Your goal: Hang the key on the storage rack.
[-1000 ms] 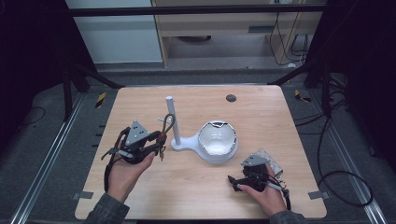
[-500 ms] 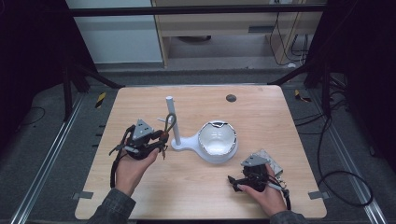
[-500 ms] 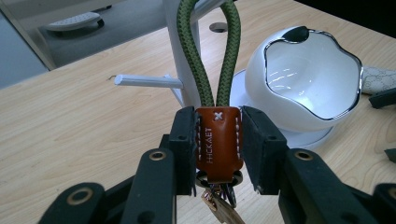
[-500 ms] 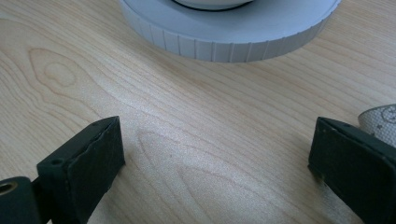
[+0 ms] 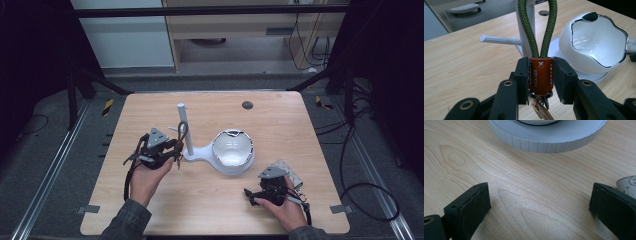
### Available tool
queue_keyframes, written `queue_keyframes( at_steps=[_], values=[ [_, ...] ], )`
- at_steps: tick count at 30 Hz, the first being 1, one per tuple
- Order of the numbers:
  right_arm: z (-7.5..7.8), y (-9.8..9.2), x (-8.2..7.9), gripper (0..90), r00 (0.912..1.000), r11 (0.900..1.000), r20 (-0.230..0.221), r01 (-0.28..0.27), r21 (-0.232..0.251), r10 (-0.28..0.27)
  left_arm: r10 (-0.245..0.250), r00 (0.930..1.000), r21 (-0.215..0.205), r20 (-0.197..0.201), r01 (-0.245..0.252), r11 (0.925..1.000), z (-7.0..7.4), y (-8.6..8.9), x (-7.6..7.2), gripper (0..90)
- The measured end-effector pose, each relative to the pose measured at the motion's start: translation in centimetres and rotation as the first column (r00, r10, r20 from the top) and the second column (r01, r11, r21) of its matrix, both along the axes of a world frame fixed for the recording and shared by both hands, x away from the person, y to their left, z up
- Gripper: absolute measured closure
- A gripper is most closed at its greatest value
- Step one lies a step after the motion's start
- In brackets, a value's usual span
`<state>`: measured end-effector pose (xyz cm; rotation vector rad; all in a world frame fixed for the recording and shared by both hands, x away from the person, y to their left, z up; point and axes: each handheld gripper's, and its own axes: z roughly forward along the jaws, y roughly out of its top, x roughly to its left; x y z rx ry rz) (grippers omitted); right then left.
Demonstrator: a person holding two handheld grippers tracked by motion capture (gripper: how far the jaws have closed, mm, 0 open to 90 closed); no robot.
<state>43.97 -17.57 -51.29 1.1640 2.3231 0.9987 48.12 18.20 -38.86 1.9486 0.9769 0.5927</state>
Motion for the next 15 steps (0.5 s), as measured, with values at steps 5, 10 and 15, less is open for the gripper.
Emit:
queue_keyframes(
  at_steps=[5, 10, 15],
  values=[
    [0.0, 0.0, 0.0, 3.4, 1.0, 1.0, 0.0, -0.002, 0.0, 0.002, 0.001, 1.0, -0.016, -0.004, -0.001, 0.9999, -0.5, -0.4, 0.6, 66.0],
    [0.0, 0.0, 0.0, 3.4, 1.0, 1.0, 0.0, -0.001, 0.0, 0.001, 0.008, 1.0, -0.04, -0.005, -0.008, 0.9992, -0.8, -0.4, 1.0, 66.0],
    [0.0, 0.0, 0.0, 3.4, 1.0, 1.0, 0.0, -0.002, 0.0, 0.002, 0.012, 0.9999, -0.036, -0.006, -0.012, 0.9993, -0.8, -0.4, 1.1, 65.9]
  ],
)
